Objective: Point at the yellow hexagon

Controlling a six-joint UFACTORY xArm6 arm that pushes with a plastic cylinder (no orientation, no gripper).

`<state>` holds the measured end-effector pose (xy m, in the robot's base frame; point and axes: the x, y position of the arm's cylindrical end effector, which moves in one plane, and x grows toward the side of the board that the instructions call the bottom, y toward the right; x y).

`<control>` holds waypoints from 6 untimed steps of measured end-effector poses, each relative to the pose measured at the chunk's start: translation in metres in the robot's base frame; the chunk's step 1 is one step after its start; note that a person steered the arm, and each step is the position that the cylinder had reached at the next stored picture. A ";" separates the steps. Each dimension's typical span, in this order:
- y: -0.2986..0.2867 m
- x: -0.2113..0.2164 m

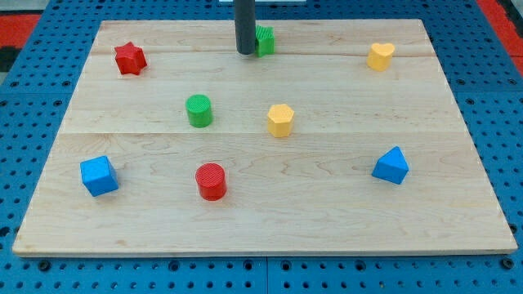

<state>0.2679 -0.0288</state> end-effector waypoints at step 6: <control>0.062 0.101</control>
